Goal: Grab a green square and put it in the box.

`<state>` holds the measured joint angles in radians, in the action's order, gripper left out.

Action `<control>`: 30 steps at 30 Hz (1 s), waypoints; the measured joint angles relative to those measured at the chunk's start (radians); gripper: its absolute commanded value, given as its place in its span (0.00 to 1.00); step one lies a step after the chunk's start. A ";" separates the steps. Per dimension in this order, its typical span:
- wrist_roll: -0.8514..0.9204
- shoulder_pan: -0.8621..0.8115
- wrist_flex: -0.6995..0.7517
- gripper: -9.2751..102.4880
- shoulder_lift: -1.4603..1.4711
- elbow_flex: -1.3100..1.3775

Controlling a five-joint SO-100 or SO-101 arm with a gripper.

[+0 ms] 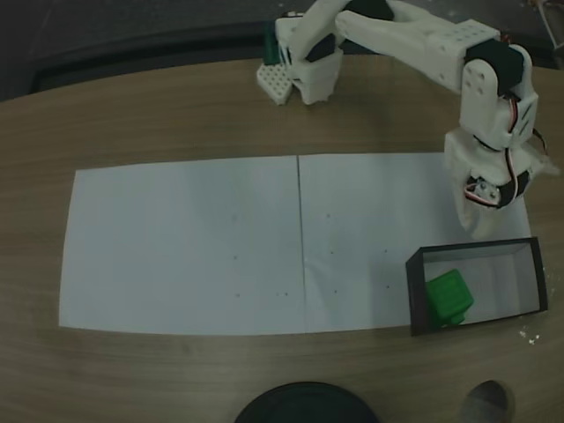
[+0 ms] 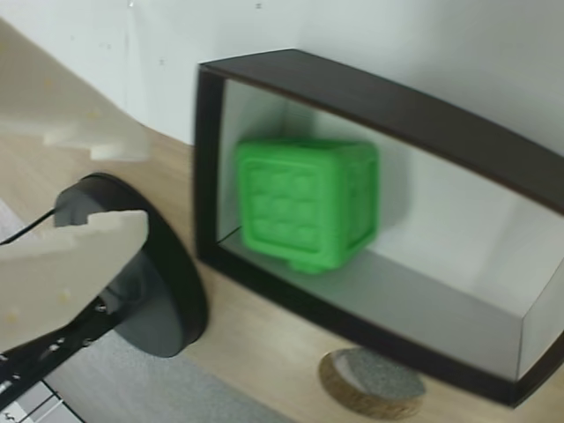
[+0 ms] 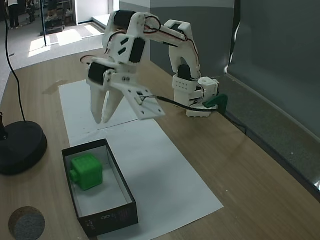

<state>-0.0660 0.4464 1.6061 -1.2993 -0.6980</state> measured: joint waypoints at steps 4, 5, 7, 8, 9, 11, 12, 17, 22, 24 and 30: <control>-0.038 -0.101 0.109 0.10 -0.227 0.000; -0.051 -0.138 0.123 0.10 -0.287 0.000; -0.066 -0.218 0.126 0.10 -0.419 -0.038; -0.066 -0.252 0.127 0.10 -0.494 -0.077; -0.066 -0.273 0.127 0.10 -0.575 -0.124; -0.067 -0.288 0.127 0.10 -0.729 -0.239; -0.067 -0.308 0.127 0.10 -0.813 -0.304; -0.002 -0.390 0.086 0.10 -1.239 -0.655; 0.069 -0.471 -0.008 0.08 -1.551 -0.985; 0.080 -0.492 -0.046 0.08 -1.643 -1.095; 0.118 -0.499 -0.129 0.08 -1.836 -1.331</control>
<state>0.0522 -0.0522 1.4772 -3.1355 -2.0295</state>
